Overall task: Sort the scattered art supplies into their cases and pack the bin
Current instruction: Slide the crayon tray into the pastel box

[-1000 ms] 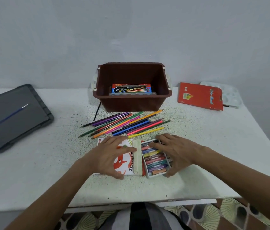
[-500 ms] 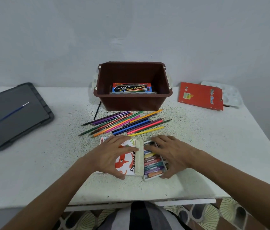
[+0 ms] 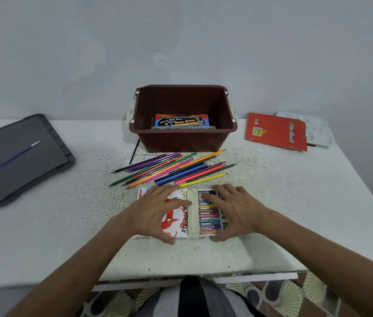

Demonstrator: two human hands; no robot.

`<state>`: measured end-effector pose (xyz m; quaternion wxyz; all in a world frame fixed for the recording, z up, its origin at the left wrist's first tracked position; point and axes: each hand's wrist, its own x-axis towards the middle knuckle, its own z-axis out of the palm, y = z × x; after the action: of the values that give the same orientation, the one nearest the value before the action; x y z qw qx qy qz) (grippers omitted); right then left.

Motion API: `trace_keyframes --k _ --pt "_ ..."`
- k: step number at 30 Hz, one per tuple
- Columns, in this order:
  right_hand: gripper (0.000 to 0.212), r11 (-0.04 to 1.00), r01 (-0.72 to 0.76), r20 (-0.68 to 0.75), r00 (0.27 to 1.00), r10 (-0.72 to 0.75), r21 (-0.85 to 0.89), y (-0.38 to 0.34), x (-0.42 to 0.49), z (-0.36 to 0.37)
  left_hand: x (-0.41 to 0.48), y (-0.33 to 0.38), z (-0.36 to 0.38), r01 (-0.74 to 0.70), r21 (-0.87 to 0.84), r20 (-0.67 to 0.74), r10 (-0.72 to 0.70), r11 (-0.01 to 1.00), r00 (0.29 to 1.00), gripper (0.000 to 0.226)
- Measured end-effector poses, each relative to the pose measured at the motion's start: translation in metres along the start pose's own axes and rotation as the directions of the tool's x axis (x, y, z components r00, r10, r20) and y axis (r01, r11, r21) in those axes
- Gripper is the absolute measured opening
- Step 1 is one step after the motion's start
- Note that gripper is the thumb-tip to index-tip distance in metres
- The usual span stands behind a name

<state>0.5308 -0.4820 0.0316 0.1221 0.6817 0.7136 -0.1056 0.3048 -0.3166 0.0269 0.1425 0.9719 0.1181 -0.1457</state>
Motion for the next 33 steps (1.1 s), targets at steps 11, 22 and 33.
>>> trace_keyframes --k 11,22,33 --pt "0.111 0.963 -0.1 -0.086 0.988 0.125 0.249 -0.01 -0.007 0.008 0.004 0.003 0.005 0.014 0.027 0.009 -0.014 1.0 1.0 0.101" --pt "0.026 0.541 -0.368 -0.089 0.761 0.642 0.756 -0.015 -0.017 0.023 0.007 0.002 0.006 0.01 0.011 0.002 -0.01 1.0 1.0 0.102" --pt "0.034 0.591 -0.284 -0.17 0.785 0.595 0.755 -0.045 -0.005 0.026 0.004 0.008 0.002 0.025 0.001 0.006 -0.025 1.0 1.0 0.102"
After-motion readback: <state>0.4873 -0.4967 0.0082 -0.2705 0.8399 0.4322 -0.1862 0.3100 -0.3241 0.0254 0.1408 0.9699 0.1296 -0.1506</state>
